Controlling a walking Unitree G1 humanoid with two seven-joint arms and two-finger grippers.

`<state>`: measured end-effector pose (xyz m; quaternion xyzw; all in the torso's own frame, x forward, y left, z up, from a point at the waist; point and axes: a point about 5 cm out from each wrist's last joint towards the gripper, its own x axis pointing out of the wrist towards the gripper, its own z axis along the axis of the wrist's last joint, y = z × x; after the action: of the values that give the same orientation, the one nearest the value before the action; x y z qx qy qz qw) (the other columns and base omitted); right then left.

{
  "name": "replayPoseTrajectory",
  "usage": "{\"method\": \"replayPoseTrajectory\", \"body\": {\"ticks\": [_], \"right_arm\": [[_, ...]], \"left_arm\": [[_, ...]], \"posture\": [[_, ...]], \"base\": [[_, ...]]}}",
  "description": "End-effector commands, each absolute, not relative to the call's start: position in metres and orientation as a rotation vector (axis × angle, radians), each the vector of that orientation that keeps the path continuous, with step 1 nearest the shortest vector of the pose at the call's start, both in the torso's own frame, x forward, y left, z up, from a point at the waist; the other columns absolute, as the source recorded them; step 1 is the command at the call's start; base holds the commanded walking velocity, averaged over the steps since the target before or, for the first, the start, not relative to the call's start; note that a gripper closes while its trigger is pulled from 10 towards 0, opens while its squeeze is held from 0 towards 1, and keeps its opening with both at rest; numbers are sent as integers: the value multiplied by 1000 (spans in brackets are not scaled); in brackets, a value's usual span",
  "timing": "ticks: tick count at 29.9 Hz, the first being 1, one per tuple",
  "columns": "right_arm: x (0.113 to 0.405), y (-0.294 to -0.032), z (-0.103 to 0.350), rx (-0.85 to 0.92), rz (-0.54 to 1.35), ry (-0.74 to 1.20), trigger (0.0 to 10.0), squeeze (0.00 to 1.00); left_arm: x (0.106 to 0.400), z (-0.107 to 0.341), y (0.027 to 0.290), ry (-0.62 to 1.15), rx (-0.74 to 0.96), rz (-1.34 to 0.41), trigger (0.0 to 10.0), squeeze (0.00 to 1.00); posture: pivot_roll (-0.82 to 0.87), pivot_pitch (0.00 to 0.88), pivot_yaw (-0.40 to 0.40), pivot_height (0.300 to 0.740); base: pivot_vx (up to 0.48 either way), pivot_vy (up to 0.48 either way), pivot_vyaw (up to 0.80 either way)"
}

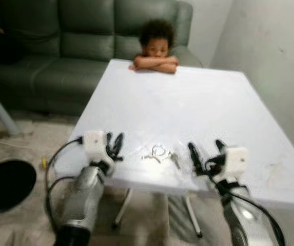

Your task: Hang keys on a hook

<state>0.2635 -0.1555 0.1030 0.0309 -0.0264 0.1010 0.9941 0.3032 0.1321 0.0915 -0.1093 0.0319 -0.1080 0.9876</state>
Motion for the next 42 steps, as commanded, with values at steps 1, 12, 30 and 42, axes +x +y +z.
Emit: {"method": "replayPoseTrajectory", "body": {"ticks": [1,12,30,42], "right_arm": [[262,-164,99,41,171,-29,10000,0],[268,-162,81,-117,281,107,10000,0],[262,-175,65,-169,489,197,10000,0],[257,-195,59,-177,506,221,0,0]], "left_arm": [[302,97,122,40,-223,-252,10000,0],[292,93,105,43,-221,-336,10000,0],[285,91,96,54,-214,-388,10000,0],[284,91,95,57,-212,-392,10000,0]], "posture": [[75,0,-59,740],[81,0,-58,740],[84,0,-56,740],[83,0,-56,740]], "base": [[0,0,0],[0,0,0],[0,0,0],[0,0,0]]}}
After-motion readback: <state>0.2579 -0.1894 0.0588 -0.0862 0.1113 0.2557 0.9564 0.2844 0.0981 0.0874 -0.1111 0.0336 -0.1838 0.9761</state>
